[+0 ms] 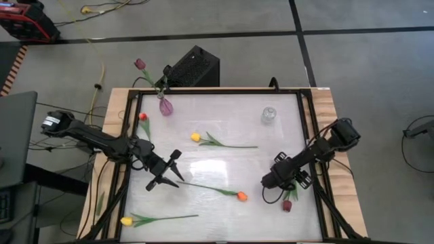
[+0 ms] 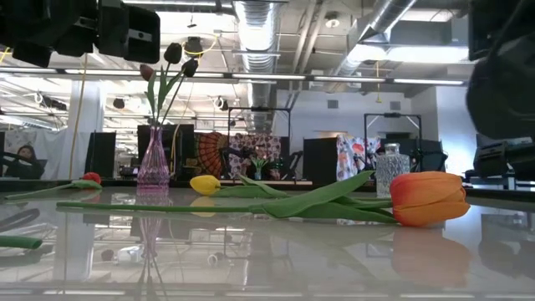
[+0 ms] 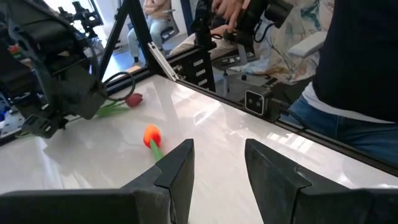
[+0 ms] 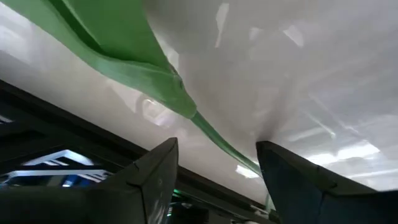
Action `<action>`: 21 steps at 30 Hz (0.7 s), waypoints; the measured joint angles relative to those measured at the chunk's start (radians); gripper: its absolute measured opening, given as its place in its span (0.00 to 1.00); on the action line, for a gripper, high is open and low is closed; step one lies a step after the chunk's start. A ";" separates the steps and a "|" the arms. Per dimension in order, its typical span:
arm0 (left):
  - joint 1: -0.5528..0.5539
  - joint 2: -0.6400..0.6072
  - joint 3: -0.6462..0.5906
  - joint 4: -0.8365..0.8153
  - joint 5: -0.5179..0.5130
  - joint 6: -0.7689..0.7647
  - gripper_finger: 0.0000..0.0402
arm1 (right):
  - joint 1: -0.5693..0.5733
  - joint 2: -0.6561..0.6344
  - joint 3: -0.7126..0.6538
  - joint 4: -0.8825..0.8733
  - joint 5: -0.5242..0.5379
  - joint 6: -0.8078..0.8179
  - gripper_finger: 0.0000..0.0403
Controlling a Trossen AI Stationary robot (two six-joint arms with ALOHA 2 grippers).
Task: Sort flowers into vase by color
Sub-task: Put the red tulip into the violet vase
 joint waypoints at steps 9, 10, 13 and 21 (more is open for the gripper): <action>0.000 0.015 0.000 0.004 -0.020 0.000 0.33 | 0.058 0.005 0.032 0.009 0.093 -0.004 0.22; 0.000 0.015 0.000 0.004 -0.022 0.000 0.33 | 0.057 0.005 0.047 0.009 0.107 -0.006 0.14; 0.000 0.015 0.000 0.004 -0.031 0.001 0.33 | 0.036 0.004 0.101 0.016 0.172 -0.001 0.05; 0.000 0.014 0.000 0.069 -0.075 -0.007 0.33 | -0.114 -0.030 0.340 0.043 0.079 0.089 0.04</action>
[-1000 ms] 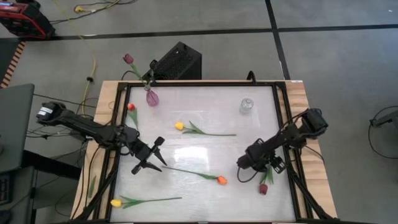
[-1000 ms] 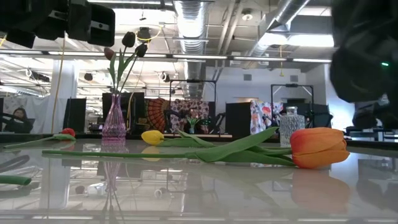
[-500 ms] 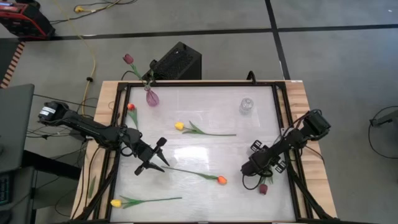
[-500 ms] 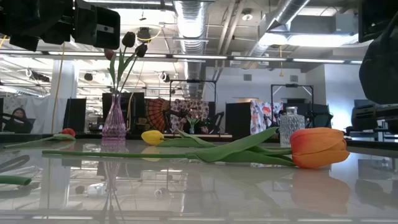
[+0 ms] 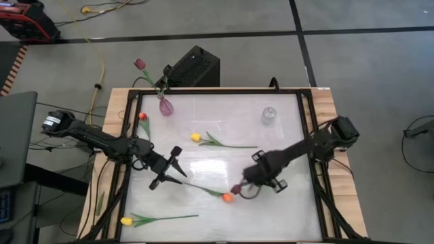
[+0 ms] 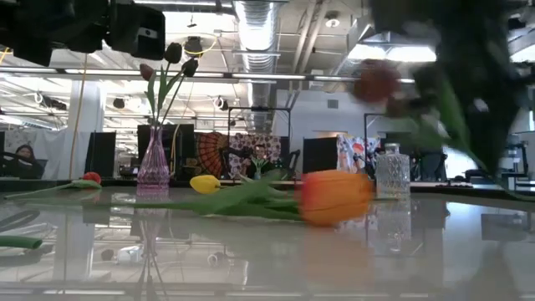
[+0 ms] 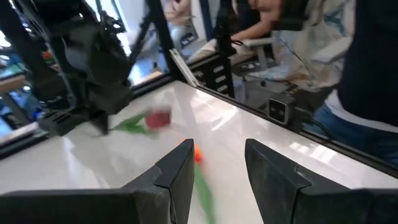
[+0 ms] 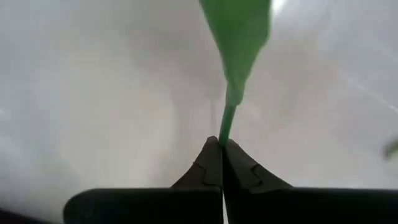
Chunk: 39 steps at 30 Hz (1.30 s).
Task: Sort flowers into vase by color
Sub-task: Put the red tulip into the violet vase
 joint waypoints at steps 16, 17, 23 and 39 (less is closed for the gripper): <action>0.000 0.000 0.000 0.141 -0.143 -0.042 0.33 | -0.252 -0.239 0.146 0.774 -0.246 0.052 0.05; 0.000 0.000 0.000 0.158 -0.159 -0.051 0.33 | -0.261 -0.237 0.146 0.854 -0.245 0.053 0.05; 0.003 0.000 0.000 0.234 -0.318 -0.144 0.33 | -0.297 -0.162 0.147 1.148 -0.245 0.065 0.05; 0.076 0.000 0.001 0.235 -0.356 -0.203 0.33 | -0.340 -0.013 0.146 1.343 -0.195 0.086 0.05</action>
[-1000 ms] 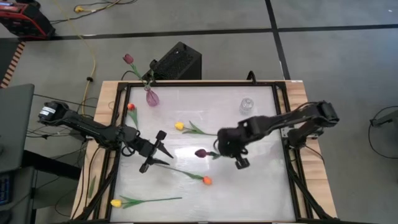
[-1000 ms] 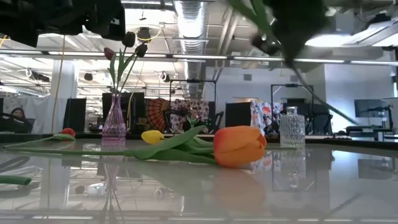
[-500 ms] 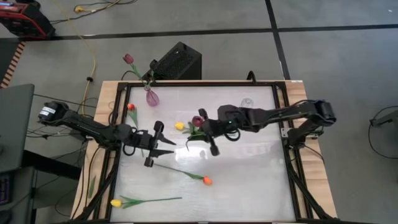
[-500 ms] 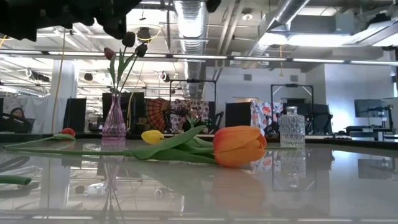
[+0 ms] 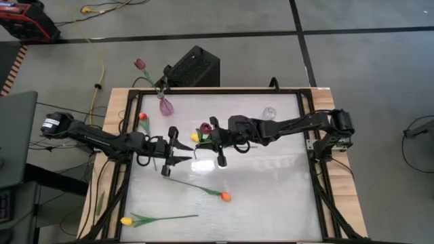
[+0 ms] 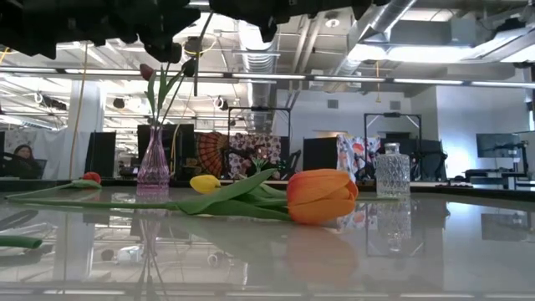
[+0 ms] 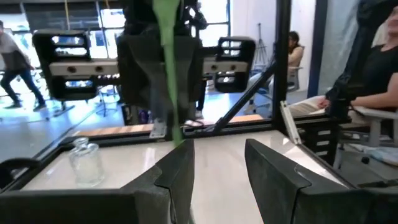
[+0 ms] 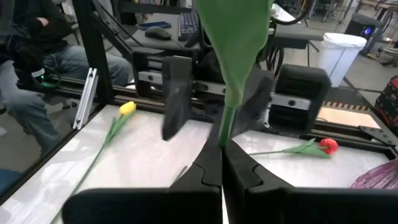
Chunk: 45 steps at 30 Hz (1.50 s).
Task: Sort flowers into vase by color
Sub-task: Put the red tulip into the violet vase
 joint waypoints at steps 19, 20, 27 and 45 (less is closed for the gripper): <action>0.042 0.000 0.000 -0.016 0.021 -0.095 0.33 | 0.026 0.016 0.000 0.072 -0.001 0.011 0.05; 0.042 0.000 0.000 -0.017 0.021 -0.103 0.33 | 0.029 0.018 0.000 0.076 -0.001 0.016 0.05; 0.042 0.002 0.000 -0.038 0.047 -0.140 0.33 | 0.027 0.082 0.005 0.161 0.000 0.052 0.05; 0.067 0.002 0.000 -0.094 0.046 -0.142 0.04 | 0.025 0.084 0.005 0.155 0.000 0.052 0.06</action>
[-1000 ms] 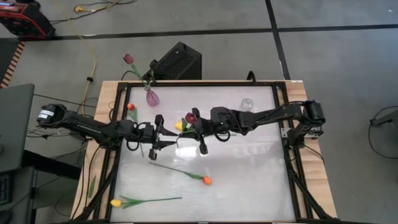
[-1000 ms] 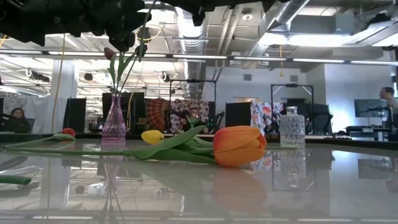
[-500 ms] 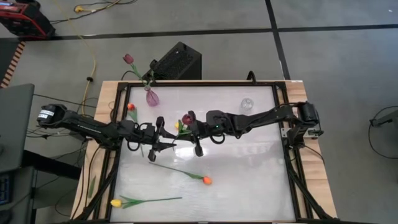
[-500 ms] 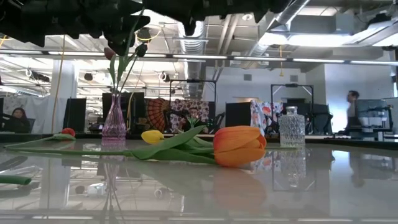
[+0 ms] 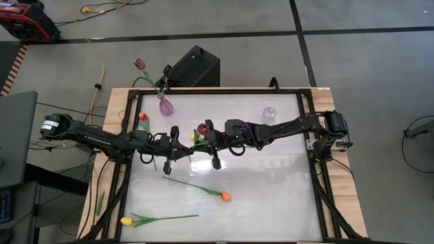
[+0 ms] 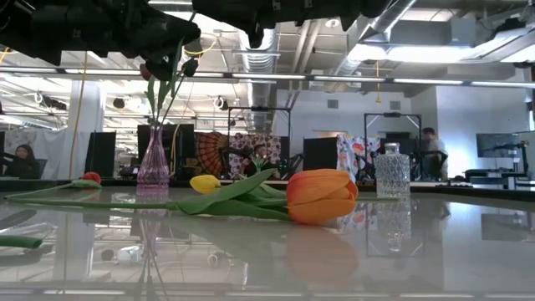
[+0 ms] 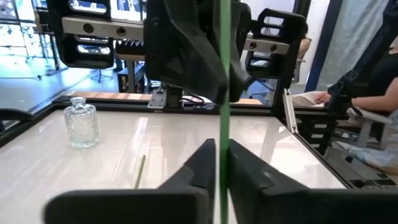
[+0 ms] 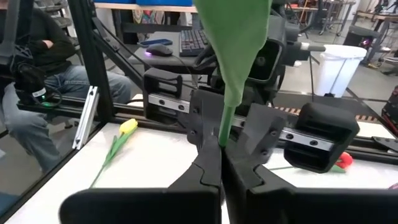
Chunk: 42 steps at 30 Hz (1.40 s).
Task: Sort flowers into vase by color
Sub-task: Put the red tulip into the violet vase
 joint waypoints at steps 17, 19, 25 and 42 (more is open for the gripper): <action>0.001 -0.002 0.018 -0.018 -0.009 0.038 0.01 | -0.021 -0.016 0.000 -0.053 -0.002 0.044 0.32; 0.001 -0.021 0.039 -0.045 -0.009 0.054 0.01 | -0.031 -0.049 -0.001 -0.117 -0.002 0.029 0.38; 0.016 -0.159 0.149 -0.284 -0.074 0.140 0.00 | -0.052 -0.151 0.000 -0.330 -0.002 0.000 0.54; 0.049 -0.551 0.329 -0.510 -0.802 0.495 0.00 | -0.042 -0.135 -0.064 -0.405 -0.002 -0.034 0.54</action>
